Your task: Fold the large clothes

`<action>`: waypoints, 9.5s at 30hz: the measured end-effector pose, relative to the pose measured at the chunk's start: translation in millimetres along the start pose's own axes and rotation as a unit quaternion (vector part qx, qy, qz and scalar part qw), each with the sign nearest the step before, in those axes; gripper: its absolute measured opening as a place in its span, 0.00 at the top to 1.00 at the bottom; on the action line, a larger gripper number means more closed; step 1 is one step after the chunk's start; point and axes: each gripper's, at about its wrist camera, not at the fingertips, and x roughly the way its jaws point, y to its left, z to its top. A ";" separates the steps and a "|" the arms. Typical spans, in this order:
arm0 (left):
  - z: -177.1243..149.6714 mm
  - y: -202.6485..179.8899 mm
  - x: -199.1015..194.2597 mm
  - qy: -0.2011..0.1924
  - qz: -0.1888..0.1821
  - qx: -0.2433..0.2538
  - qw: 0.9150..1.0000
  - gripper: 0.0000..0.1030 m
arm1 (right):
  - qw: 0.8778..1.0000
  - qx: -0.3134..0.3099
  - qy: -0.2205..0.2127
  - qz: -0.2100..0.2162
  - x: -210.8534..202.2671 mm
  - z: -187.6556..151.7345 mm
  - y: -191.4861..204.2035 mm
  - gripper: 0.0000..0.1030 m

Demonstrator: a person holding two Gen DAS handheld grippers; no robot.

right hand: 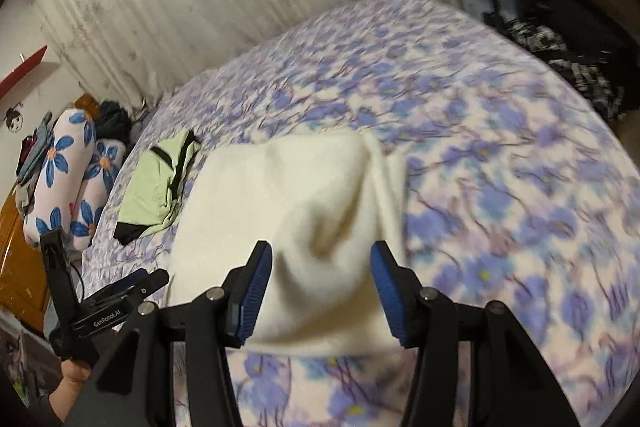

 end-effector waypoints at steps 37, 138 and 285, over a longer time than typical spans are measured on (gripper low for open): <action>21.6 -43.8 25.8 -0.023 -0.044 0.065 0.997 0.30 | 0.999 0.021 -0.018 -0.020 42.4 6.3 -41.0 0.39; -20.8 -4.9 -88.5 0.049 -0.072 -0.028 0.996 0.06 | 0.993 -0.052 0.059 -0.084 -48.1 -45.7 9.9 0.31; 149.7 280.8 -88.4 -0.042 0.170 -0.046 0.984 0.23 | 0.980 -0.175 0.074 0.060 211.4 84.8 318.1 0.95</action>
